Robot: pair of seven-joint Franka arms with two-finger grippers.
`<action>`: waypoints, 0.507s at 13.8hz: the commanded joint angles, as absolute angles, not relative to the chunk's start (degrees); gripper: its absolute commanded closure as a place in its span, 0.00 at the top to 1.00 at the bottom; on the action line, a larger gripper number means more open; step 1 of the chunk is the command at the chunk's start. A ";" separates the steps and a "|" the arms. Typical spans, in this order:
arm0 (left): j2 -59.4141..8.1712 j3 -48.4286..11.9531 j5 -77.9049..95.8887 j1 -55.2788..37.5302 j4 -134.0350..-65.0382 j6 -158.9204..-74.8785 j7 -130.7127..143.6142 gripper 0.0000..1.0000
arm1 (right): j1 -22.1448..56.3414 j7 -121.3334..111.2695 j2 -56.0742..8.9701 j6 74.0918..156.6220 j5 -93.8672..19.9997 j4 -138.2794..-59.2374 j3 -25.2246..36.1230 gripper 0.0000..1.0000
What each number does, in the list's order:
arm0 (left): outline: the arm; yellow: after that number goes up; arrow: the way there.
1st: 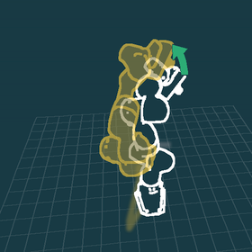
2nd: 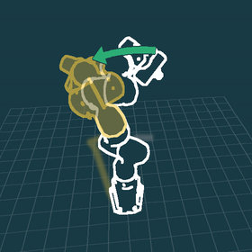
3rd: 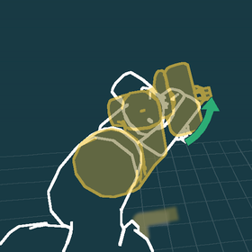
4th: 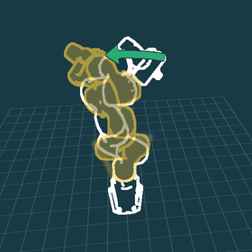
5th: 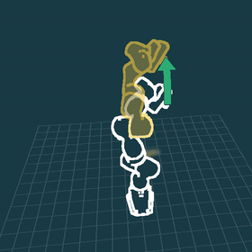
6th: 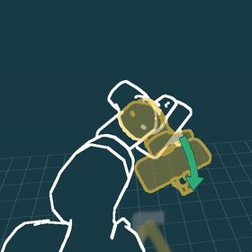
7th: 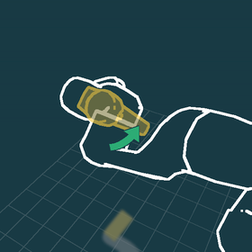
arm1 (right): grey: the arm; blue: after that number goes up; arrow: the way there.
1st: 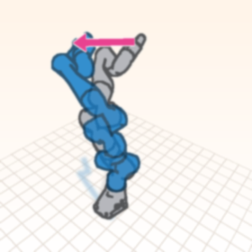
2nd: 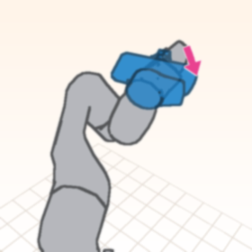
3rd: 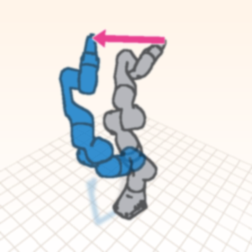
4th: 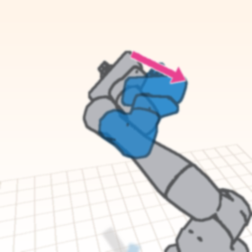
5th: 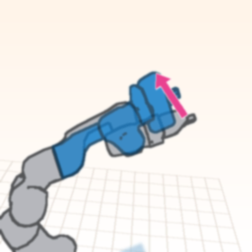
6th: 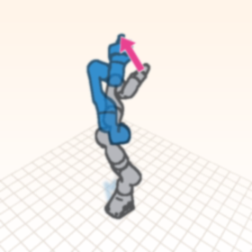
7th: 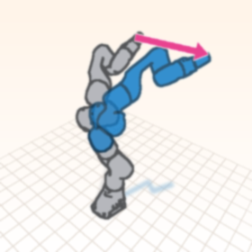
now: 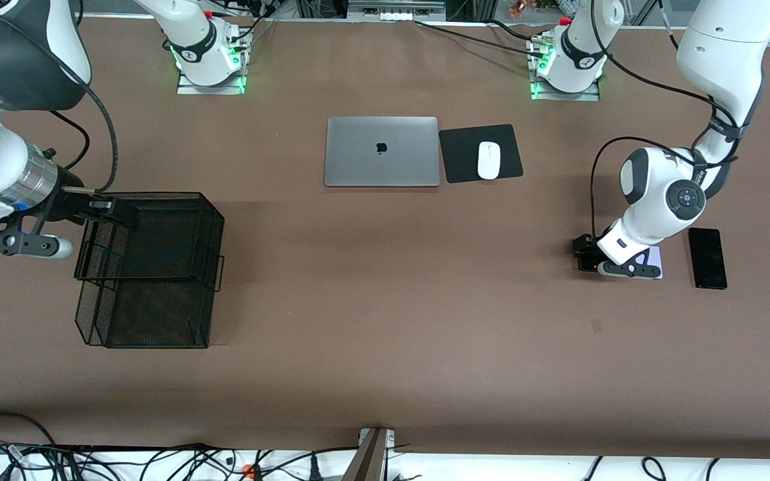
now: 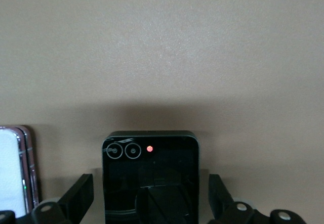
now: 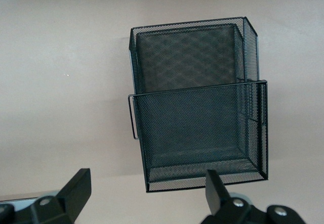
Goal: Place phones with both arms
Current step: 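Grasp the black flip phone with the left gripper, then carry the flip phone to the table middle and release it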
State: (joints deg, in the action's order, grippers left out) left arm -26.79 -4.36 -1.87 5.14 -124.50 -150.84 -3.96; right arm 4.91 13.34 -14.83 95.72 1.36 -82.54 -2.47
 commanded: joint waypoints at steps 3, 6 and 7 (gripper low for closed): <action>-27.06 -4.48 -2.72 5.54 -127.00 -155.02 -3.52 1.00 | 5.27 13.27 -14.33 94.84 2.46 -82.79 -2.64 1.00; -28.04 -4.40 -2.72 5.54 -127.00 -156.09 -3.52 1.00 | 5.54 13.18 -14.33 94.75 2.46 -82.71 -2.64 1.00; -28.39 -4.39 -2.72 5.54 -127.00 -156.18 -3.52 1.00 | 5.54 13.18 -14.33 94.75 2.46 -82.71 -2.64 1.00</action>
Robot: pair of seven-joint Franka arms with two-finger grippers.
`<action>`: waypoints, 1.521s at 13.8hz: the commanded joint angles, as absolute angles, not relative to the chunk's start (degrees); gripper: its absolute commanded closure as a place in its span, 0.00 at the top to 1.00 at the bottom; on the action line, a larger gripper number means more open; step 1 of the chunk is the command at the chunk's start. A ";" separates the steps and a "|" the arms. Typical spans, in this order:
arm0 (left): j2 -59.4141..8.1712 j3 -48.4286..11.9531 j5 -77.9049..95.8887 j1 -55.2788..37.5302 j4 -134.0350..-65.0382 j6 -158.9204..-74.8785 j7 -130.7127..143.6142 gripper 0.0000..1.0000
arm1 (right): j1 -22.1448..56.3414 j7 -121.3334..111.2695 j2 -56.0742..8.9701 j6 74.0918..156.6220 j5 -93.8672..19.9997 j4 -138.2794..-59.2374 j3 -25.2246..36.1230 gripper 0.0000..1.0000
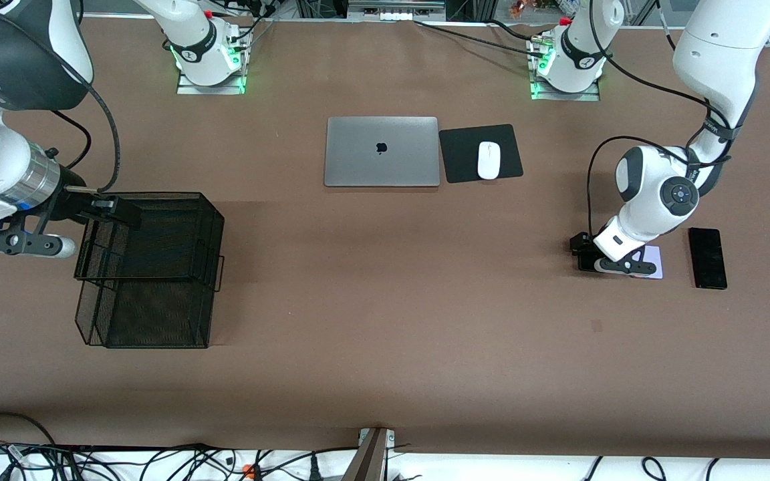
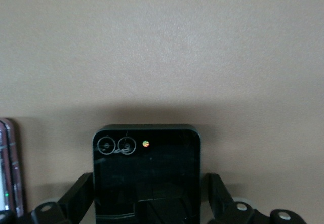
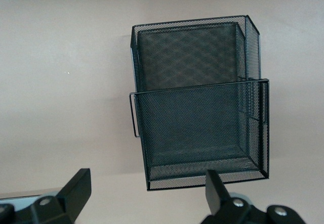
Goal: Place phones with both arms
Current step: 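Carry the flip phone to the table middle and release it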
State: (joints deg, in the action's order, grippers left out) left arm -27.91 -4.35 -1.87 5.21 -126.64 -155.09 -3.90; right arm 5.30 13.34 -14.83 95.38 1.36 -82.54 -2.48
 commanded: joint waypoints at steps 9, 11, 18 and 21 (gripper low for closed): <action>-27.61 -4.48 -2.64 5.89 -126.21 -155.22 -0.45 0.00 | 5.54 13.45 -14.33 95.27 2.37 -82.62 -2.64 1.00; -26.37 -4.57 -2.72 5.63 -122.72 -148.23 0.70 0.00 | 5.54 13.54 -14.33 95.27 2.37 -82.62 -2.64 1.00; -28.55 -5.01 -1.94 -5.95 -104.17 -127.44 18.59 0.00 | 5.54 13.62 -14.33 95.27 2.37 -82.62 -2.64 1.00; -34.96 -5.01 -1.85 -13.51 -96.18 -127.00 30.56 0.00 | 5.54 13.62 -14.33 95.36 2.29 -82.62 -2.64 1.00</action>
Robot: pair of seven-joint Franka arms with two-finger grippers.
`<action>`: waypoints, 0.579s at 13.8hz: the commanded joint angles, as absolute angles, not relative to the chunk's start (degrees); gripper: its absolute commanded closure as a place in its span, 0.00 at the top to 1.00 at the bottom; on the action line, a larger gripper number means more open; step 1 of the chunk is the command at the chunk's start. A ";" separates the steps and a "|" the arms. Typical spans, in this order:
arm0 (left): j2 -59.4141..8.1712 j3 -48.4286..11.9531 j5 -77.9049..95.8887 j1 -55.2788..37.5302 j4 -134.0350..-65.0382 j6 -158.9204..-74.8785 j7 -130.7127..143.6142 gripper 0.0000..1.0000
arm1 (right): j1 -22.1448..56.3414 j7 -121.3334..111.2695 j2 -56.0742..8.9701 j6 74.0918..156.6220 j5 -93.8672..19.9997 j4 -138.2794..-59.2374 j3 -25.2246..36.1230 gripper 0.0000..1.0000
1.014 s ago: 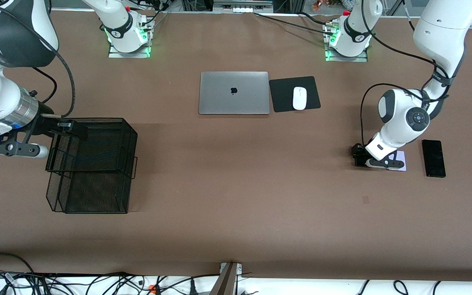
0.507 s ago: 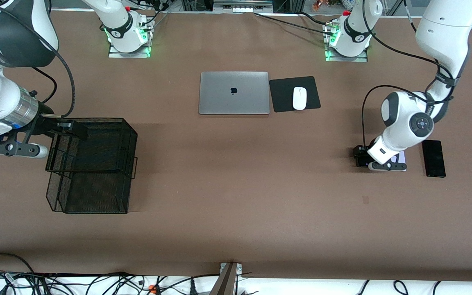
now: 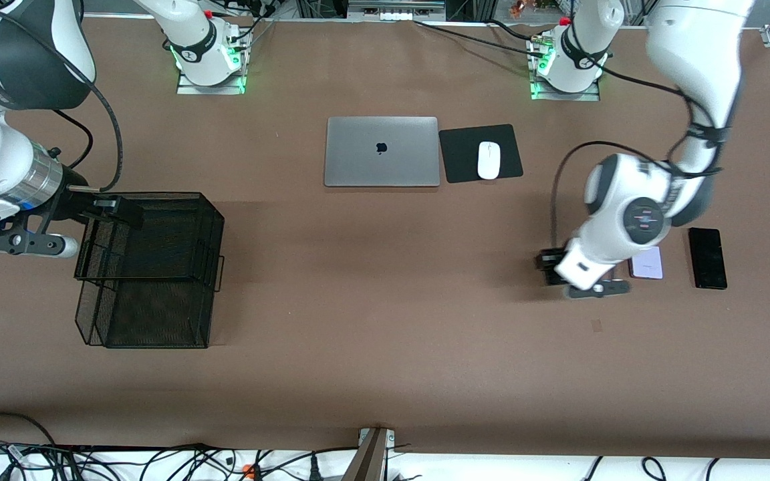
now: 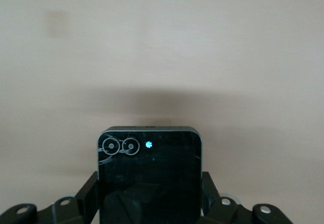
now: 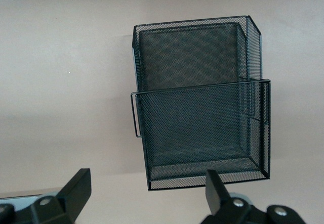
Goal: Place phones with both arms
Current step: 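Carry the flip phone to the table middle and release it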
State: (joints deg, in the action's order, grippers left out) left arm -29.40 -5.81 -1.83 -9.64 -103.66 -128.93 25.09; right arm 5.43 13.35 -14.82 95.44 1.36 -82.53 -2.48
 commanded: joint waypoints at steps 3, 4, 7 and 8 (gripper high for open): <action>-39.45 -5.01 -1.76 -20.02 -89.58 -126.65 36.72 0.00 | 5.80 13.62 -14.33 95.36 2.20 -82.62 -2.72 1.00; -40.77 -5.01 -1.76 -22.21 -87.47 -126.65 37.87 0.00 | 6.06 13.62 -14.33 95.36 2.28 -82.62 -2.64 1.00; -46.21 -5.01 -1.58 -28.54 -79.92 -126.83 42.79 0.00 | 6.06 13.62 -14.33 95.36 2.29 -82.62 -2.72 1.00; -47.97 -5.01 -1.58 -30.74 -77.02 -126.83 42.89 0.00 | 6.15 13.62 -14.33 95.36 2.20 -82.62 -2.72 1.00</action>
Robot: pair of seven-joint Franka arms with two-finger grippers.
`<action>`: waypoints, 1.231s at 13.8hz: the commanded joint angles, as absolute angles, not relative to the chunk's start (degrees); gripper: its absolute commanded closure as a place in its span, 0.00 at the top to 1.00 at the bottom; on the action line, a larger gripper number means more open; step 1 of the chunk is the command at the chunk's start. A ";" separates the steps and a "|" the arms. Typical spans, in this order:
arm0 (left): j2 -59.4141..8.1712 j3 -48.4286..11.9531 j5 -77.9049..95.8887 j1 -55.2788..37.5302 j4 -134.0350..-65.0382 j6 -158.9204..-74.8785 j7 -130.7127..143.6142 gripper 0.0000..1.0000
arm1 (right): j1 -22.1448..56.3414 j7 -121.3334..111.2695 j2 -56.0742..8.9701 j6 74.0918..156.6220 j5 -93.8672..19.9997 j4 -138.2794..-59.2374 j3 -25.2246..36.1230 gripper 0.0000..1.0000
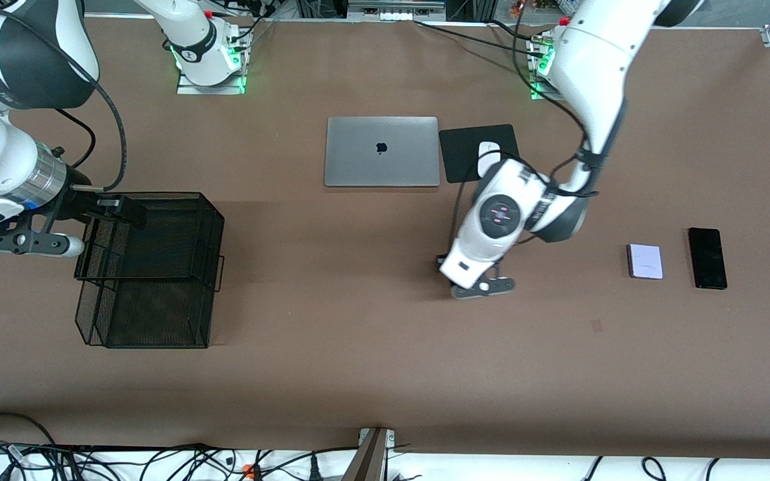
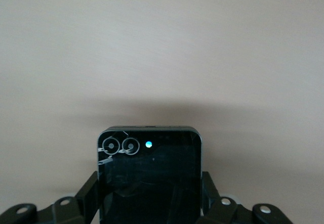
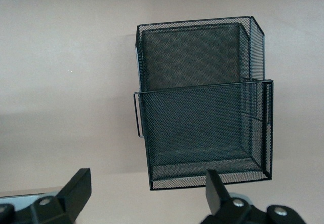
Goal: Place phones with both arms
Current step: 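Carry the flip phone to the table middle and release it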
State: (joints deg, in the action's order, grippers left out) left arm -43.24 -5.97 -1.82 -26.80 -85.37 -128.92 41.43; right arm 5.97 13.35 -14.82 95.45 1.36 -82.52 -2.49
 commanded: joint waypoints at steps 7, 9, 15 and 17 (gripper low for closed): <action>-57.39 -4.31 -1.85 -40.42 -66.27 -128.58 46.92 0.00 | 6.86 13.62 -14.33 95.36 2.46 -82.62 -2.64 1.00; -58.53 -3.96 -2.11 -41.48 -66.27 -129.90 48.42 0.00 | 6.86 13.62 -14.33 95.27 2.46 -82.62 -2.64 1.00; -58.36 -3.26 -2.20 -41.48 -65.14 -129.82 51.93 1.00 | 6.77 13.19 -14.33 94.75 2.55 -82.71 -2.55 1.00; -58.19 -2.73 -2.02 -41.14 -60.58 -125.36 52.47 1.00 | 6.68 13.10 -14.24 94.13 2.55 -82.71 -2.46 1.00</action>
State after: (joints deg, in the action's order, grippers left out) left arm -57.92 -3.97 -1.82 -40.77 -65.84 -129.97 51.11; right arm 6.74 13.35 -14.82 95.20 1.42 -82.52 -2.41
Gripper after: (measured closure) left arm 0.000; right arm 0.000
